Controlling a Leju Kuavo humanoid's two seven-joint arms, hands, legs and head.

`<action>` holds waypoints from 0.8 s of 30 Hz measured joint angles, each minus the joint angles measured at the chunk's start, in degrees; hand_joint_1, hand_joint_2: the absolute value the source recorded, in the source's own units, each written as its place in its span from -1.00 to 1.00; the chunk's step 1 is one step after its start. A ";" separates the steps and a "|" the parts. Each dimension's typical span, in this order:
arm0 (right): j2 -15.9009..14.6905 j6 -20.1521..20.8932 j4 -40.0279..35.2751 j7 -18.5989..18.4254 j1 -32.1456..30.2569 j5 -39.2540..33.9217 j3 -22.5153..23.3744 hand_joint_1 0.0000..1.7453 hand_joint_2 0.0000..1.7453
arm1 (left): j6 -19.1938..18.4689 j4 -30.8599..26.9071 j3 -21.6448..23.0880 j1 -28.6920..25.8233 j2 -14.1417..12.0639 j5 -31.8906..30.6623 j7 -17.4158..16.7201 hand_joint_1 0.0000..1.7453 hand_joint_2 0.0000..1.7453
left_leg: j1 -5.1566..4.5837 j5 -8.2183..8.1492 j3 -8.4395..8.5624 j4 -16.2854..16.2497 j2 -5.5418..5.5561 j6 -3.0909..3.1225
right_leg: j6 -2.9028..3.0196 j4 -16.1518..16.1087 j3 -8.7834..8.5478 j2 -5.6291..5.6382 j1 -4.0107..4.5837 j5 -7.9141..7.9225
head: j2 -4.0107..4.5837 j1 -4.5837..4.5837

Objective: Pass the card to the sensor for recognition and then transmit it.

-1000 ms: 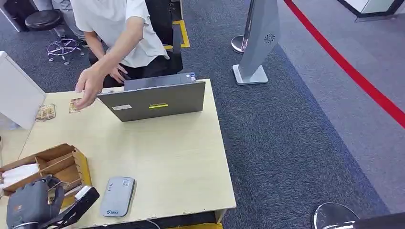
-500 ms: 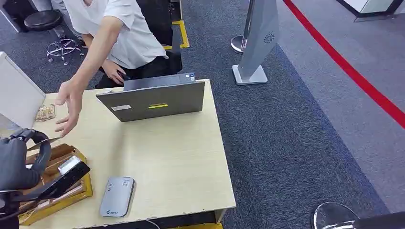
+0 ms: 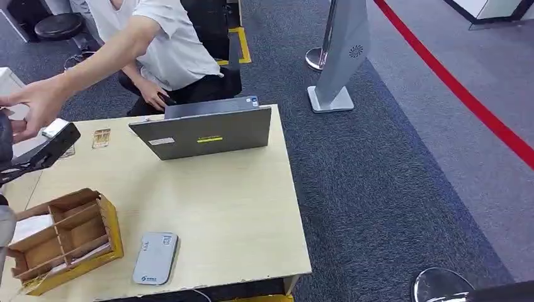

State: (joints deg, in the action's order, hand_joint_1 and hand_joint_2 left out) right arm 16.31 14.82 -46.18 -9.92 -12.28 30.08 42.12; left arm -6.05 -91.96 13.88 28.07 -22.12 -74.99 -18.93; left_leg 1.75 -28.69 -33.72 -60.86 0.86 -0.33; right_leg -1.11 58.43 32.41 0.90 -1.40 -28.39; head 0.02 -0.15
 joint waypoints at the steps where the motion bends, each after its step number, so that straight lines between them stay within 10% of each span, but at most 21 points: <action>1: -0.06 -0.02 0.58 0.04 0.29 0.20 0.28 -1.00 1.00 | -0.15 0.77 0.00 0.28 0.09 0.02 0.07 1.00 1.00 | 0.00 0.00 -0.03 0.00 0.02 0.00 | 0.00 0.00 0.01 -0.03 0.00 0.00 | 0.00 0.11; 2: -0.11 0.00 0.98 0.15 0.53 0.28 0.50 -1.00 1.00 | -0.39 1.40 0.00 0.39 0.13 0.04 0.09 -1.00 1.00 | -0.01 0.00 -0.03 0.00 0.00 0.00 | 0.00 0.00 0.01 0.00 -0.01 0.00 | 0.00 0.11; 16: 0.02 1.12 2.31 -0.57 1.27 2.32 4.86 -1.00 1.00 | 1.90 -1.92 -0.13 -3.68 0.83 4.81 1.97 -1.00 1.00 | -0.01 -0.01 -0.05 0.00 -0.05 0.00 | -0.02 0.01 0.03 0.05 0.00 0.02 | 0.00 0.11; 24: 0.63 0.70 1.68 -1.73 0.75 -0.82 8.04 -1.00 1.00 | 9.33 -21.35 -6.41 -21.22 -2.20 15.01 9.80 -1.00 1.00 | -0.01 -0.22 -0.07 0.04 -0.32 -0.04 | -0.10 -0.01 0.10 0.37 -0.02 -0.14 | 0.00 0.00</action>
State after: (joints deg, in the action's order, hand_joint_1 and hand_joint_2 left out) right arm 16.94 15.52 -44.50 -11.65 -11.53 29.25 50.16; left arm 3.27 -113.31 7.46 6.86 -24.32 -59.98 -9.12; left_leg 1.74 -28.90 -33.79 -60.82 0.55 -0.37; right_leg -1.21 58.42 32.52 1.28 -1.42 -28.53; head 0.02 -0.15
